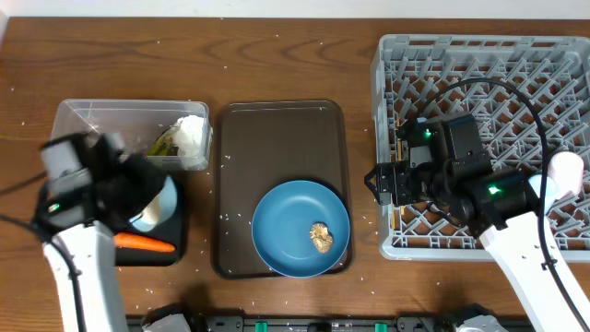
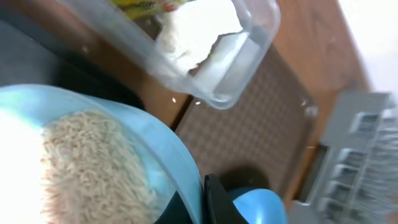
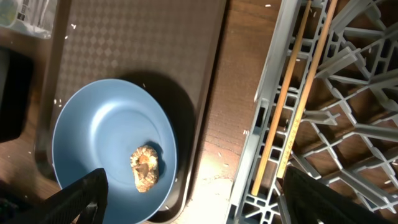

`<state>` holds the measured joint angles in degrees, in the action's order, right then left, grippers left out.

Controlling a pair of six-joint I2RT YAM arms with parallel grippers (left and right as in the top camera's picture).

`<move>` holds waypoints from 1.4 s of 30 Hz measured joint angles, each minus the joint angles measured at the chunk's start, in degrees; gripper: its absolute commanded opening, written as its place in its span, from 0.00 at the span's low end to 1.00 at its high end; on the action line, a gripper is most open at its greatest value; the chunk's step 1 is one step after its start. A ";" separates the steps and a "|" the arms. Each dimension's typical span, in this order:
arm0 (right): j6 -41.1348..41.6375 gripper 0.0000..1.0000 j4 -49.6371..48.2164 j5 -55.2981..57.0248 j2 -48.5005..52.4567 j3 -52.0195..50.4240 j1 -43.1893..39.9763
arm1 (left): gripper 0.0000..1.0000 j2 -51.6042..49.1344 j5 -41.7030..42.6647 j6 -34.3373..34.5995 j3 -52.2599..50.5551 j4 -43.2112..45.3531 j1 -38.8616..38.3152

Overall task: Sort waste into correct bins and load items into the dishwasher rack
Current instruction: 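Tip the rice bowl over the black tray to pour out rice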

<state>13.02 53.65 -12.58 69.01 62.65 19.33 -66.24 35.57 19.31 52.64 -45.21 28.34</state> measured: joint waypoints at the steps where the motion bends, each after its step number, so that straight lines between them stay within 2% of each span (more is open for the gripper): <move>1: 0.02 0.83 0.00 0.00 0.00 0.00 0.00 | 0.06 -0.26 2.80 -0.63 -1.31 1.01 2.45; 5: 0.17 0.83 -0.02 0.02 0.00 0.00 0.00 | 0.06 -2.14 16.83 -3.56 -8.74 11.72 13.14; 12: 0.22 0.83 -0.02 0.00 0.00 0.00 0.00 | 0.06 -7.89 35.06 -5.25 -20.06 30.14 23.91; 15: 0.22 0.83 0.02 0.00 0.00 0.00 0.00 | 0.06 -10.58 42.01 -5.86 -22.71 35.63 27.02; 18: 0.22 0.83 0.00 0.00 0.00 0.00 0.00 | 0.06 -12.33 47.69 -6.34 -23.15 37.22 30.82; 23: 0.24 0.83 0.00 0.00 0.00 0.00 0.00 | 0.06 -12.41 50.90 -6.86 -23.15 37.53 33.64; 30: 0.26 0.83 0.00 0.00 0.00 0.00 0.00 | 0.06 -12.41 52.61 -7.37 -23.15 36.06 33.86; 35: 0.39 0.83 -0.04 0.00 0.00 0.00 0.00 | 0.06 -12.41 52.81 -7.37 -23.23 40.74 33.86; 42: 0.39 0.83 0.11 0.00 0.00 0.00 0.00 | 0.06 -12.41 52.87 -8.81 -23.34 36.06 33.88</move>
<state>13.41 53.76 -12.58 69.01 62.65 19.33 -78.65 88.44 10.50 29.30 -9.15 62.22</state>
